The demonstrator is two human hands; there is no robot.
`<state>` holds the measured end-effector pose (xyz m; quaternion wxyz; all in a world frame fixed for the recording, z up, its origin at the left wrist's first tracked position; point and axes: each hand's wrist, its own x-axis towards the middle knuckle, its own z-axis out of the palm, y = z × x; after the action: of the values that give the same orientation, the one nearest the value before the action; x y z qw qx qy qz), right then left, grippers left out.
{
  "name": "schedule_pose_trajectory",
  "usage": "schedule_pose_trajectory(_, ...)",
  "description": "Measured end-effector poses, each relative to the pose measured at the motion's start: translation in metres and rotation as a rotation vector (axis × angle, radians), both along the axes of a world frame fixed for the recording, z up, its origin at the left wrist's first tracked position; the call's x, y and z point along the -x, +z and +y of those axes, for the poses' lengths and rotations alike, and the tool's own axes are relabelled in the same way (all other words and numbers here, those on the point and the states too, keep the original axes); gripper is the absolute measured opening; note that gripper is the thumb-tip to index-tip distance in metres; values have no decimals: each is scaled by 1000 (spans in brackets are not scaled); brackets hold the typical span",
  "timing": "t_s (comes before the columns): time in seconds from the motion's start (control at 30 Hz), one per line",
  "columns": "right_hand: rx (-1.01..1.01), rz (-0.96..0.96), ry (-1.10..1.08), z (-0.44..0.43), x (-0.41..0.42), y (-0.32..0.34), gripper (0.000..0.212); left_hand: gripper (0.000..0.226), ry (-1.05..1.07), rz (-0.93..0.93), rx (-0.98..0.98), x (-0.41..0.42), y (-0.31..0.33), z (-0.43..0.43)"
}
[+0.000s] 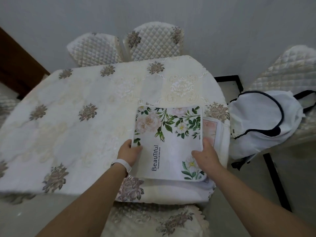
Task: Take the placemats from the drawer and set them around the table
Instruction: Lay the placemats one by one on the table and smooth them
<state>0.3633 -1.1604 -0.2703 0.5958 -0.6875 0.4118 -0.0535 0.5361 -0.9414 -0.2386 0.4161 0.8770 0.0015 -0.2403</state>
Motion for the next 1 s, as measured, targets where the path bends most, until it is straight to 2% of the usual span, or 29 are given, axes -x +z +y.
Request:
schedule_pose_trajectory(0.4, -47, -49, 266, 124, -47, 33, 49, 10, 155, -65, 112, 11, 38, 177)
schedule_pose_trajectory(0.57, 0, -59, 336, 194, -65, 52, 39, 18, 229, -81, 204, 13, 43, 254)
schedule_pose_trajectory(0.73, 45, -58, 359, 284, -82, 75, 28, 20, 272, -111, 316, 9, 57, 351)
schedule_pose_trajectory(1.0, 141, -107, 508, 470, -127, 103, 32, 18, 465, -173, 402, 14, 75, 546)
